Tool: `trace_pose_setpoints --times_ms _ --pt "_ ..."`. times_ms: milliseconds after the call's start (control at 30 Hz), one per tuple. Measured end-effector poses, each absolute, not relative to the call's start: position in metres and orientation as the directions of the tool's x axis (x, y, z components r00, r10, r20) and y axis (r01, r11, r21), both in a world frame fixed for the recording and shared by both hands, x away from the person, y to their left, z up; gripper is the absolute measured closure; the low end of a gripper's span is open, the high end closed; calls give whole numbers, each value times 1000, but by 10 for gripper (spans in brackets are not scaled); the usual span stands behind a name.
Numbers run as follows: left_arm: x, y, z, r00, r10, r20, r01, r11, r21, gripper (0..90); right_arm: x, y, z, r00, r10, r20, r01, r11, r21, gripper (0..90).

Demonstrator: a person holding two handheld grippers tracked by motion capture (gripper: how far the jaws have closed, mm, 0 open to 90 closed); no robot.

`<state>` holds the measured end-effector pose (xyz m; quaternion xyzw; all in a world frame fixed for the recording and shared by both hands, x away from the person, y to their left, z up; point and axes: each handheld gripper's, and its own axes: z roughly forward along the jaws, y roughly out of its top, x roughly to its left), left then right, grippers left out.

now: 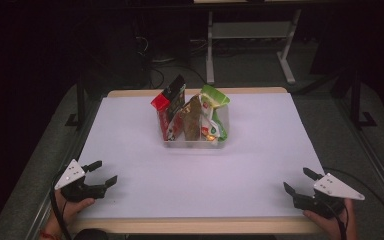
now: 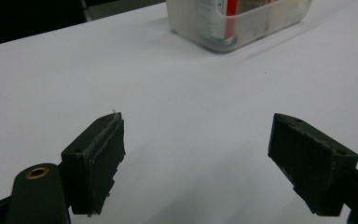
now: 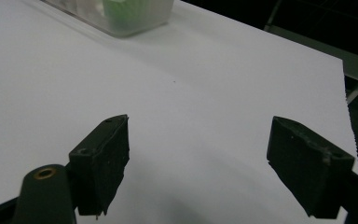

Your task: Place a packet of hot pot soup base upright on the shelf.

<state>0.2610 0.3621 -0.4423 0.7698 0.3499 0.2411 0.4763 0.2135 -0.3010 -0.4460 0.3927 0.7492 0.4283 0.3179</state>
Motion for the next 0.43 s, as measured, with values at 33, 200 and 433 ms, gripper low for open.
trace_pose_setpoints --times_ms 33,200,433 --pt "261 362 -442 639 769 36 310 -300 902 180 214 -301 -446 -490 860 -139 318 326 891 202" --pt "263 361 -443 642 766 38 311 -305 900 180 216 -301 -447 -493 860 -135 324 325 889 202" --pt "267 355 -441 649 760 49 309 -322 895 180 216 -300 -448 -498 856 -137 329 333 884 202"
